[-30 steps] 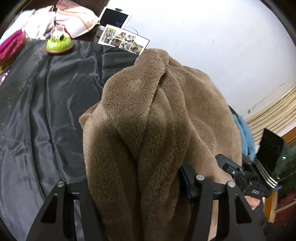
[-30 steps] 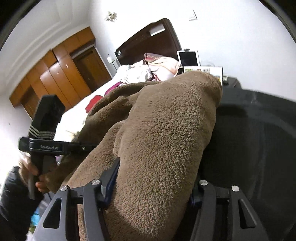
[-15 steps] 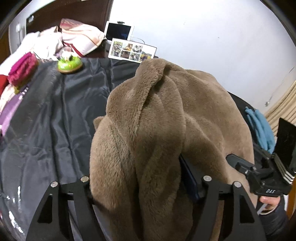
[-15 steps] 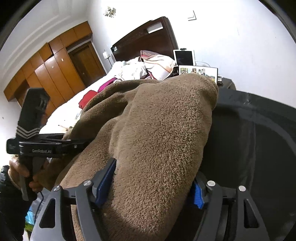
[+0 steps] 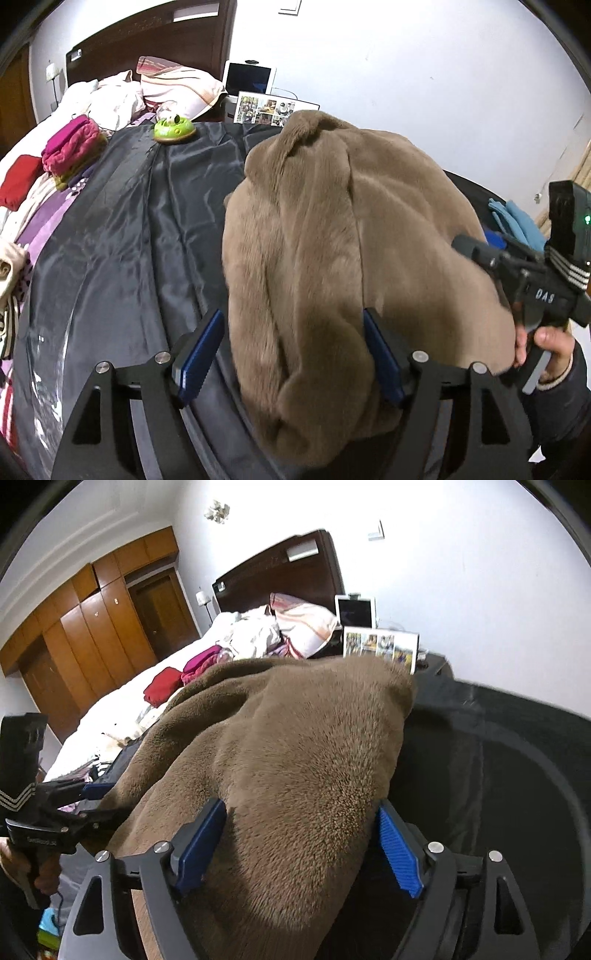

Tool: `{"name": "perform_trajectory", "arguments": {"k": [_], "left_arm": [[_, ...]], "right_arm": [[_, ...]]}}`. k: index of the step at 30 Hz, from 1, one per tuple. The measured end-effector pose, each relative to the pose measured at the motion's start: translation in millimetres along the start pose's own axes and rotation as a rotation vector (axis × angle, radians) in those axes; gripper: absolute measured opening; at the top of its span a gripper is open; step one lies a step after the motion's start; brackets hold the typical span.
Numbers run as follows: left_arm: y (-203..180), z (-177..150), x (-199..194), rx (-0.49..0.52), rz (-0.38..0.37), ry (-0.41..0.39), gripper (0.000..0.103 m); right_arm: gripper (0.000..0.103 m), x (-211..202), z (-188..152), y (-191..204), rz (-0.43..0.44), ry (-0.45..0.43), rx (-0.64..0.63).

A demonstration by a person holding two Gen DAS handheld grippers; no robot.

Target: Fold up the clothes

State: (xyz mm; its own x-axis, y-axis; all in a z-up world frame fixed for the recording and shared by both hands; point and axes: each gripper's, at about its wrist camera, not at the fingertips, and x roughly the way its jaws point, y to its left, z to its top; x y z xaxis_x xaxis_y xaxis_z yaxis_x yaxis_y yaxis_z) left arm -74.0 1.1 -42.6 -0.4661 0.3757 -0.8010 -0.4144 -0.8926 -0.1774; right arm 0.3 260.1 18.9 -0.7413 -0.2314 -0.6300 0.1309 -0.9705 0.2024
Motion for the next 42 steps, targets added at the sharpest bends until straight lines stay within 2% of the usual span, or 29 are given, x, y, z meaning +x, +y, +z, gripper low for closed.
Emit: {"name": "perform_trajectory", "arguments": {"k": [7,12,16,18,25,30,33,36,39,42], "left_arm": [[9,-13,-1,-0.017,0.03,-0.002,0.079],[12,-15,2,-0.017,0.046,-0.014,0.08],[21,-16,7,-0.062,0.025,-0.013,0.081],[22,-17,6,-0.068,0.027,-0.016,0.082],[23,-16,11,-0.069,0.03,-0.012,0.087],[30,-17,15,-0.119,-0.011,-0.001,0.088],[28,-17,15,-0.113,-0.005,-0.002,0.088],[26,-16,15,-0.094,0.011,-0.001,0.088],[26,-16,19,-0.088,0.0,0.01,0.091],[22,-16,24,-0.075,-0.009,0.015,0.092]], "right_arm": [[0.085,-48,-23,-3,0.004,-0.07,-0.07],[0.085,-70,-59,19,0.032,-0.06,-0.225],[0.085,-63,-77,52,-0.019,-0.048,-0.394],[0.085,-51,-80,59,-0.113,-0.032,-0.43],[0.088,-48,-83,36,-0.174,-0.001,-0.347],[0.088,-57,-100,55,-0.124,-0.005,-0.457],[0.088,-43,-103,63,-0.223,0.011,-0.517],[0.088,-41,-93,48,-0.312,-0.019,-0.434],[0.088,-52,-82,23,-0.33,-0.05,-0.298],[0.088,-42,-82,9,-0.373,0.006,-0.245]]}}
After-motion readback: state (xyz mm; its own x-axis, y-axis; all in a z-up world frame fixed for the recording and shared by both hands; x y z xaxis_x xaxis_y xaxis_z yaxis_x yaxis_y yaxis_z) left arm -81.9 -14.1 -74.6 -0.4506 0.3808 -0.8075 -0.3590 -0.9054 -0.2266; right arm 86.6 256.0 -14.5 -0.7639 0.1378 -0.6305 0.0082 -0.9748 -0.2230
